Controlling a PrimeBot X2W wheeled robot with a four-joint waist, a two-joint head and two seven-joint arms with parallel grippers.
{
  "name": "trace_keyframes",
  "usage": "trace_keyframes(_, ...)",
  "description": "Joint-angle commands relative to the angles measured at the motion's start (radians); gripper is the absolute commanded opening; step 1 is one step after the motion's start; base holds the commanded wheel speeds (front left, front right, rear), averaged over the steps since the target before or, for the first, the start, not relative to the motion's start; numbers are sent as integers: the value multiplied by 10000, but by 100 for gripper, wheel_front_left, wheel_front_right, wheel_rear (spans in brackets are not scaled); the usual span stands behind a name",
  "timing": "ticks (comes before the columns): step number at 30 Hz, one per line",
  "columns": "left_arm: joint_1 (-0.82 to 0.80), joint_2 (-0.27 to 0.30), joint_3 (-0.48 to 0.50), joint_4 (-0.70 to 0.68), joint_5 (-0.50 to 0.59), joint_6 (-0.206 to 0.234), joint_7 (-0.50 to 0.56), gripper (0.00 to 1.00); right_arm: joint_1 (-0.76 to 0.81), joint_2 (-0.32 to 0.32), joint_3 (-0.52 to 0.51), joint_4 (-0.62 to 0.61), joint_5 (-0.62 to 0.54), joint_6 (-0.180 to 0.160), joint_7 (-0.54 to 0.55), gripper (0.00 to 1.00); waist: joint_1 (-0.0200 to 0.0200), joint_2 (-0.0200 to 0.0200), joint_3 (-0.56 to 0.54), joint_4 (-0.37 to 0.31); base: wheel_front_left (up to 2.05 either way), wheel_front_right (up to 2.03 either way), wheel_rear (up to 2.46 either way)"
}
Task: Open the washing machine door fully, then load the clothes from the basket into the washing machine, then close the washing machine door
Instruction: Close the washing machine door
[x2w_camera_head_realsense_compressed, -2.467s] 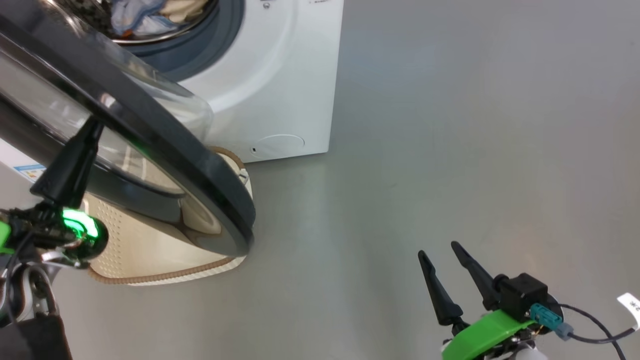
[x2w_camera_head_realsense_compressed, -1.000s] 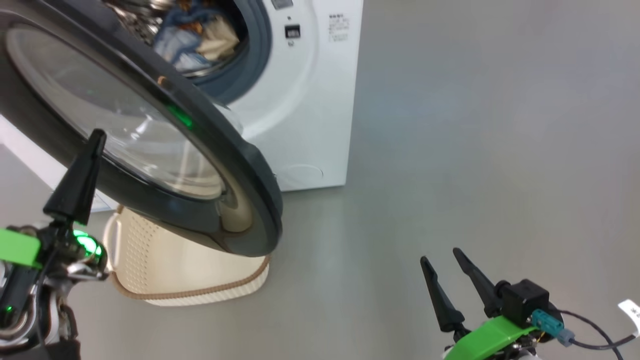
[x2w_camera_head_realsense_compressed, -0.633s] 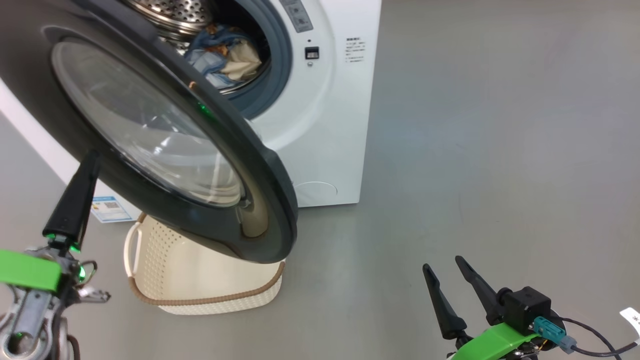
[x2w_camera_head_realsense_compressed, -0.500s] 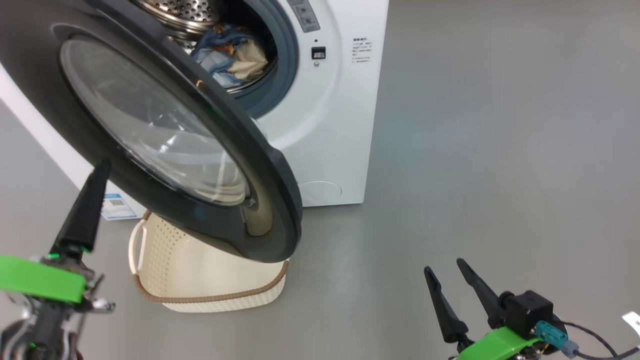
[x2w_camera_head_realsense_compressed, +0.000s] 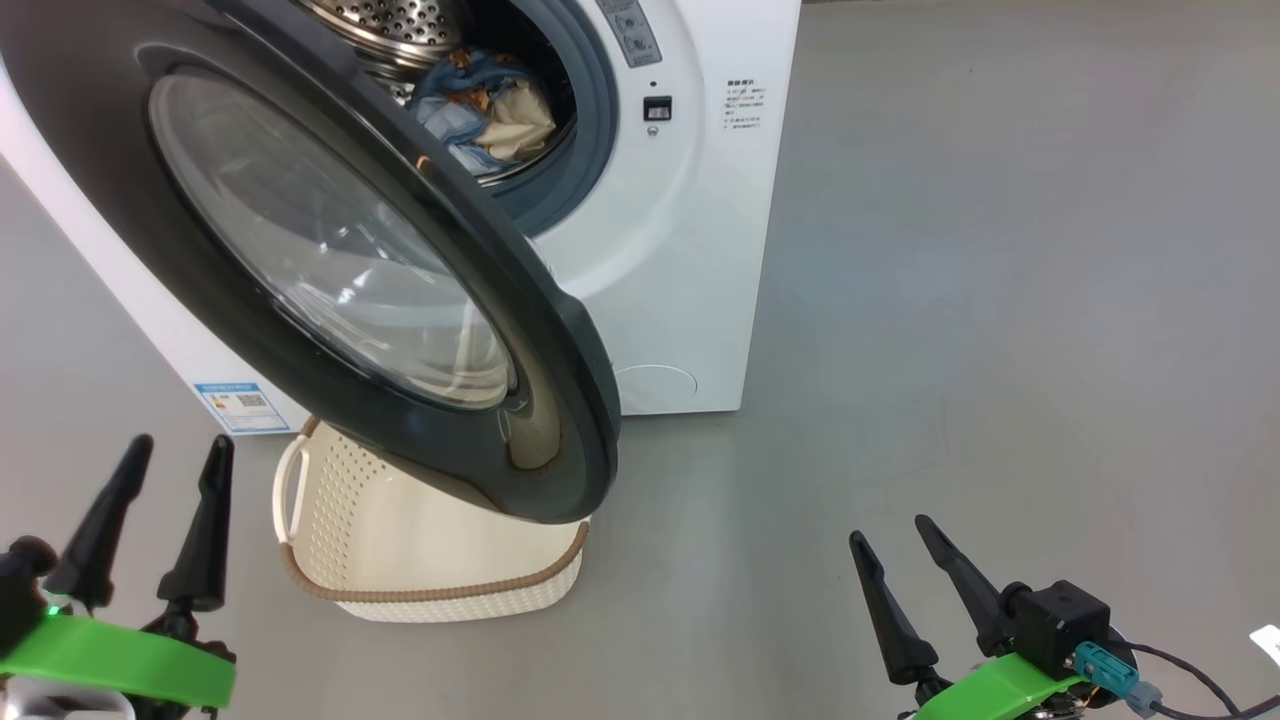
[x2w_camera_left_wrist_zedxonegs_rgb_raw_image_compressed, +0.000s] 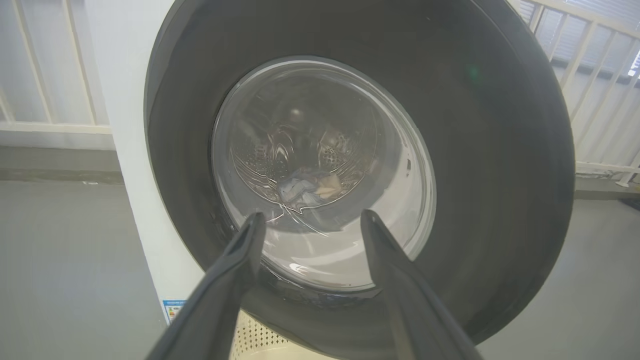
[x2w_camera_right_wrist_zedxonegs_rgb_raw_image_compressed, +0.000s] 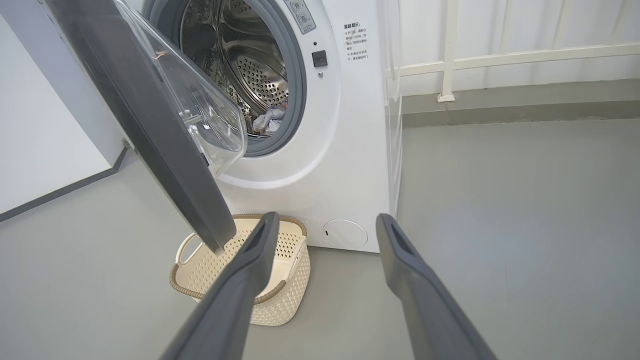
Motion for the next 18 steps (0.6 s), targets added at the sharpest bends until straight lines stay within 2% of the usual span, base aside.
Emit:
trace_keyframes(1,-219,262,614,-95,740,20,-125,100,69,53,175,-285,30,16,-120,100,0,0,3,-3,0,0,0)
trace_keyframes(2,-219,262,614,-95,740,20,-125,100,69,53,175,-285,30,16,-120,100,0,0,3,-3,0,0,0)
trace_keyframes(9,340,-481,1361,-251,2632,85,-133,100,73,53,179,-351,53,16,-120,100,0,0,50,-73,0,0,0)
trace_keyframes(11,592,-858,1727,-293,2989,74,-133,100,58,53,181,-340,50,16,-120,100,0,0,40,-108,0,0,0)
trace_keyframes(13,705,-959,1793,-272,3091,66,-134,100,56,53,175,-342,48,16,-120,100,0,0,36,-118,0,0,0)
trace_keyframes(18,1311,-1685,2298,-456,3714,59,-134,100,77,53,173,-371,65,16,-120,100,0,0,-7,-167,0,0,0)
